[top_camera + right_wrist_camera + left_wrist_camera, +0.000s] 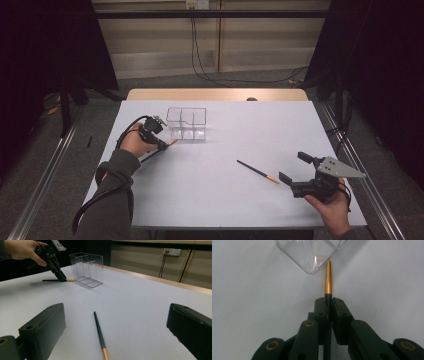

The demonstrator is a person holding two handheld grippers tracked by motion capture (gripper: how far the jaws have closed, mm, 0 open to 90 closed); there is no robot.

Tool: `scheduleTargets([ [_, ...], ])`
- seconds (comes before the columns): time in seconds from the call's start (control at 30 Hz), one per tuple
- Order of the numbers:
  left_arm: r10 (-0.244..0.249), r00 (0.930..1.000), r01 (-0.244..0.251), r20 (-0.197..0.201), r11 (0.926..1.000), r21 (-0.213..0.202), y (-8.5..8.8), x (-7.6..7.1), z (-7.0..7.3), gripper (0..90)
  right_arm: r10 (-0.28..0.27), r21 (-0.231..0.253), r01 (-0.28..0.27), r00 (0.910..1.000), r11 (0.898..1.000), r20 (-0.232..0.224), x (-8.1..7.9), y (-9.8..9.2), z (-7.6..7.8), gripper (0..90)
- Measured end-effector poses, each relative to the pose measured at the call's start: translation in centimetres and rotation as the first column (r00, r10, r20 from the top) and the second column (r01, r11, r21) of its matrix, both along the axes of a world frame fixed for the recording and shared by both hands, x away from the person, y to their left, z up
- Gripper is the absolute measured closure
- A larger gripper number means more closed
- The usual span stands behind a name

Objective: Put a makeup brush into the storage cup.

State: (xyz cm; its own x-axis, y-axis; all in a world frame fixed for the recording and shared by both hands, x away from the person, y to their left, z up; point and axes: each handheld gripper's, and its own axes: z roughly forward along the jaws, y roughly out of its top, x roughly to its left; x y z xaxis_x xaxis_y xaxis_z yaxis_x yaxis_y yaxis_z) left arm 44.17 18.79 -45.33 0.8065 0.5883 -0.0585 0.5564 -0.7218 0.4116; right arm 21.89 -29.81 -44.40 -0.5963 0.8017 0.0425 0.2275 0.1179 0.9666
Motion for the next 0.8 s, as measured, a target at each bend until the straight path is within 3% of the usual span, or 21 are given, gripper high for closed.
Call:
scheduleTargets([
  [0.03, 0.017, 0.9999, -0.017, -0.003, 0.9998, -0.013, -0.05, -0.11, -0.07, 82.6, 0.000, 0.000, 0.000, 1.0000, 1.000, -0.001, 0.01, -0.01, 0.00, 1.5],
  [0.07, -0.010, 0.9999, 0.010, -0.001, 0.9999, 0.003, 0.11, -0.01, 0.00, 82.7, 0.000, 0.000, 0.000, 1.0000, 1.000, -0.001, 0.01, -0.02, -0.01, 1.5],
  [0.23, -0.013, 0.9999, 0.013, -0.002, 0.9999, -0.010, 0.10, -0.11, -0.04, 83.2, -0.002, -0.002, 0.002, 1.0000, 1.000, -0.001, -0.01, -0.02, -0.01, 1.5],
  [0.43, -0.036, 0.9993, 0.036, -0.011, 0.9993, 0.012, -0.09, -0.13, 0.12, 83.4, 0.000, -0.006, 0.000, 1.0000, 1.000, -0.001, 0.00, -0.07, -0.04, 1.5],
  [0.47, -0.020, 0.9997, 0.020, -0.011, 0.9998, -0.001, -0.18, -0.23, 0.05, 83.4, 0.001, -0.006, -0.001, 1.0000, 1.000, -0.002, 0.01, -0.06, -0.05, 1.5],
  [0.57, -0.068, 0.9975, 0.069, -0.016, 0.9968, 0.042, 0.00, 0.01, 0.31, 83.4, 0.000, -0.004, 0.000, 1.0000, 1.000, -0.005, 0.00, -0.01, -0.09, 1.5],
  [0.6, -0.034, 0.9993, 0.034, -0.016, 0.9992, 0.019, -0.14, -0.16, 0.22, 83.4, 0.001, -0.004, -0.001, 1.0000, 1.000, -0.006, 0.00, 0.00, -0.09, 1.5],
  [0.8, -0.026, 0.9996, 0.026, -0.015, 0.9997, -0.001, -0.07, -0.19, 0.54, 83.4, -0.004, -0.001, 0.004, 1.0000, 1.000, -0.006, 0.03, -0.05, -0.10, 1.4],
])
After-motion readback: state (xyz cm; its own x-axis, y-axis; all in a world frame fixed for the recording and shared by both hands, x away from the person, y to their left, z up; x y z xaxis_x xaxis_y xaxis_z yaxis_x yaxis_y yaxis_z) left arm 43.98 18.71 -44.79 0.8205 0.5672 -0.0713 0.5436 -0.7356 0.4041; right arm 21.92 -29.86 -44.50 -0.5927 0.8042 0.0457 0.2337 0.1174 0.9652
